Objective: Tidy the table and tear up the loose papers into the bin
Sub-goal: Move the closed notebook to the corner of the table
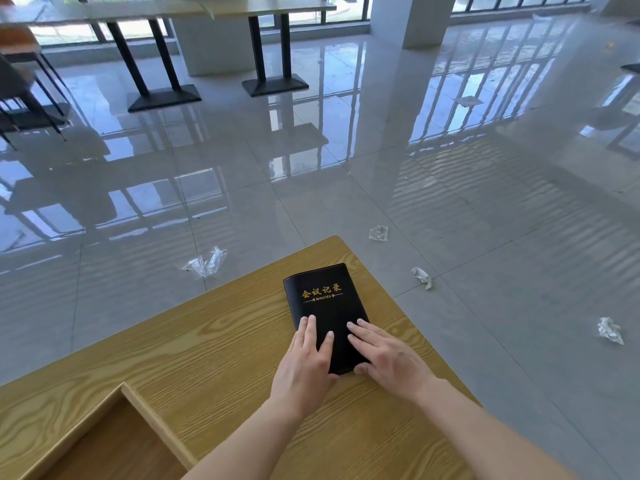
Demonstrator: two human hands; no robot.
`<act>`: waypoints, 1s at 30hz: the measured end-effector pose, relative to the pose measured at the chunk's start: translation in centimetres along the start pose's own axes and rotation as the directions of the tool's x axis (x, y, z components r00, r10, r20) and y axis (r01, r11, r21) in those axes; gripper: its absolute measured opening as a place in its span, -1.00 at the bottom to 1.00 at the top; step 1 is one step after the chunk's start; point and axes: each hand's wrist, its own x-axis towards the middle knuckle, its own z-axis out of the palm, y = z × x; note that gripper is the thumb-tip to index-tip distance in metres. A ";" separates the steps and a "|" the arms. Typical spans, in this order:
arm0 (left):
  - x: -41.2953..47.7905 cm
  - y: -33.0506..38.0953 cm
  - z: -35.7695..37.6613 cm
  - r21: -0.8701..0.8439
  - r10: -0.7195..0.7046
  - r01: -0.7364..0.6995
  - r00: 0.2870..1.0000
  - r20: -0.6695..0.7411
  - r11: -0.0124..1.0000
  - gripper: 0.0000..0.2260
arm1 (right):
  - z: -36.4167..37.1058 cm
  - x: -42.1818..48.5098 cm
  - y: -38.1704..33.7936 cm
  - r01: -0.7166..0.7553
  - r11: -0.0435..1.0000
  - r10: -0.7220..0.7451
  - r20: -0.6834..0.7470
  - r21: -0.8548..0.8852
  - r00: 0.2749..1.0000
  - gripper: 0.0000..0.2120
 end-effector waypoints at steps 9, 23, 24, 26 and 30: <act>4.3 0.0 -0.3 -0.053 -0.036 0.036 0.999 0.006 0.998 -0.35 | -1.0 3.1 2.8 -0.044 0.998 0.044 0.021 0.041 0.999 -0.46; 6.6 0.1 0.0 -0.051 -0.056 0.055 0.998 -0.008 0.997 -0.36 | -1.4 5.3 5.3 -0.077 0.993 0.072 0.060 0.094 0.996 -0.47; 6.6 0.1 0.0 -0.052 -0.058 0.058 0.998 -0.006 0.997 -0.36 | -1.3 5.4 5.3 -0.079 0.992 0.074 0.057 0.098 0.996 -0.47; 6.7 0.1 0.1 -0.049 -0.063 0.063 0.998 -0.002 0.997 -0.36 | -1.4 5.3 5.3 -0.080 0.991 0.075 0.056 0.104 0.996 -0.47; 6.7 0.1 0.2 -0.040 -0.071 0.071 0.997 0.001 0.997 -0.36 | -1.5 5.4 5.2 -0.082 0.991 0.076 0.065 0.105 0.995 -0.47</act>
